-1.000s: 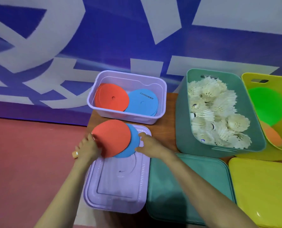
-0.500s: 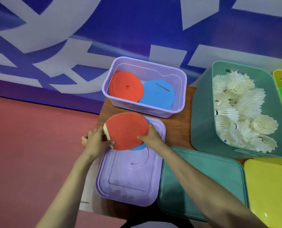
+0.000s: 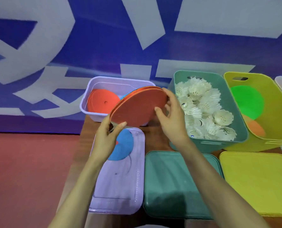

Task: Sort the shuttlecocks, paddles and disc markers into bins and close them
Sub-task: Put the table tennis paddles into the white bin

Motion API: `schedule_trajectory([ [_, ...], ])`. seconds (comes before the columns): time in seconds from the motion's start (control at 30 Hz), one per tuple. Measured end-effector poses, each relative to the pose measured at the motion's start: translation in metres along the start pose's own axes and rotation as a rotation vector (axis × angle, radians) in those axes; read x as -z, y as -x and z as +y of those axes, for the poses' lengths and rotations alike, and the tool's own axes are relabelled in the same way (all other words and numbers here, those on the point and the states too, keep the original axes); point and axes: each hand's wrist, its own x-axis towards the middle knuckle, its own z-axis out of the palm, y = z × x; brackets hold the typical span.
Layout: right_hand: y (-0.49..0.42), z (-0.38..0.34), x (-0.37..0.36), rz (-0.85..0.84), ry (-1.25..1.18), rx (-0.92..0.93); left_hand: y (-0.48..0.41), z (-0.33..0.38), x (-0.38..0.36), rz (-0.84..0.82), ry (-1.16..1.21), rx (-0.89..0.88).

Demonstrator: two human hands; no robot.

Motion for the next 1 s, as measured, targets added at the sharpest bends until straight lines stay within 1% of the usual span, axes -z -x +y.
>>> schedule_trajectory([
  [0.1, -0.011, -0.013, 0.052, 0.108, -0.068, 0.048, -0.002, 0.035, -0.048, -0.074, 0.197, -0.023],
  [0.17, -0.017, -0.011, 0.089, 0.172, -0.103, 0.022, -0.005, 0.057, -0.089, -0.115, 0.275, 0.000],
  [0.3, -0.023, 0.014, 0.175, 0.260, -0.024, -0.064, -0.006, 0.084, -0.176, -0.174, 0.205, -0.036],
  [0.4, -0.022, 0.042, 0.244, 0.283, 0.072, -0.123, -0.001, 0.091, -0.241, -0.202, 0.125, -0.042],
  [0.5, -0.023, 0.076, 0.306, 0.295, 0.099, -0.193, 0.007, 0.092, -0.306, -0.229, -0.004, -0.066],
  [0.6, -0.030, 0.111, 0.365, 0.269, 0.147, -0.250, 0.012, 0.100, -0.369, -0.292, -0.042, 0.030],
  [0.77, -0.045, 0.150, 0.459, 0.253, 0.124, -0.295, 0.013, 0.117, -0.470, -0.321, -0.059, 0.087],
  [0.93, -0.069, 0.173, 0.533, 0.254, 0.152, -0.334, 0.006, 0.140, -0.560, -0.340, 0.170, 0.274],
  [1.0, -0.080, 0.179, 0.559, 0.204, 0.217, -0.362, -0.002, 0.146, -0.598, -0.329, 0.201, 0.301],
])
